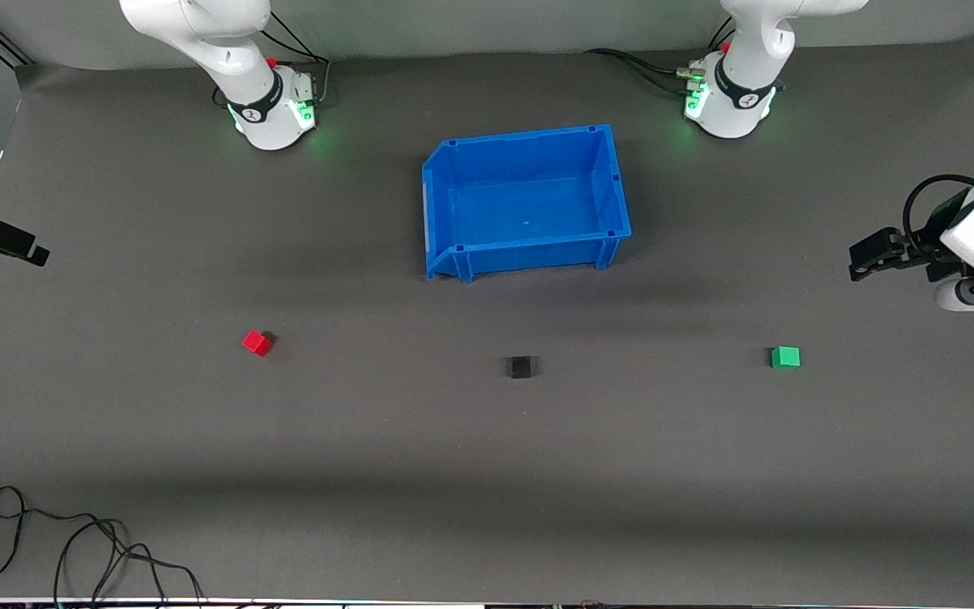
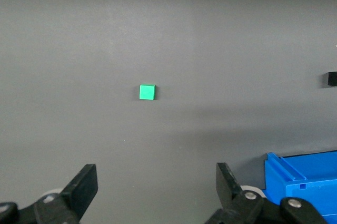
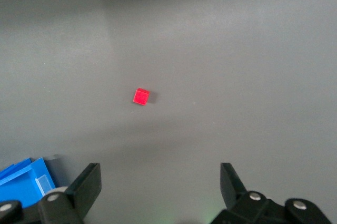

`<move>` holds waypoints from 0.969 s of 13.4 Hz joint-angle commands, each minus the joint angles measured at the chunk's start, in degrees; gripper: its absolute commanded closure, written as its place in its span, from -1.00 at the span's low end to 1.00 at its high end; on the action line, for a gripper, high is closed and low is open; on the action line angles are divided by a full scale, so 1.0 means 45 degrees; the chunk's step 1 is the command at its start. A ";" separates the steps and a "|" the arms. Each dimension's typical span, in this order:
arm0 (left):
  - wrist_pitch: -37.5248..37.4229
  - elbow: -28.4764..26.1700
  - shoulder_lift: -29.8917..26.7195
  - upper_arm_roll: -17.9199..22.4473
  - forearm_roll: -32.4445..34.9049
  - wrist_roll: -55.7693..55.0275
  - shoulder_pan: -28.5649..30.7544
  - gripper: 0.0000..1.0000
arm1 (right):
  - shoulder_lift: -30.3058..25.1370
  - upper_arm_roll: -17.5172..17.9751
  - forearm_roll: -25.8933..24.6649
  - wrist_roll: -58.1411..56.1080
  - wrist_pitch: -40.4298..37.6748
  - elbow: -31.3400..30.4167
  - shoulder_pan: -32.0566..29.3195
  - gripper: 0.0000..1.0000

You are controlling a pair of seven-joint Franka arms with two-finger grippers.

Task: Attach green and red cubes to black cube
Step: 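Move the right gripper from rest toward the red cube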

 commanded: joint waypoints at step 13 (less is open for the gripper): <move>-0.0394 0.0121 -0.0112 0.0101 0.0131 -0.1178 0.0199 -1.00 | 0.0402 -0.0019 0.0322 0.0408 0.0286 -0.1283 0.0117 -0.99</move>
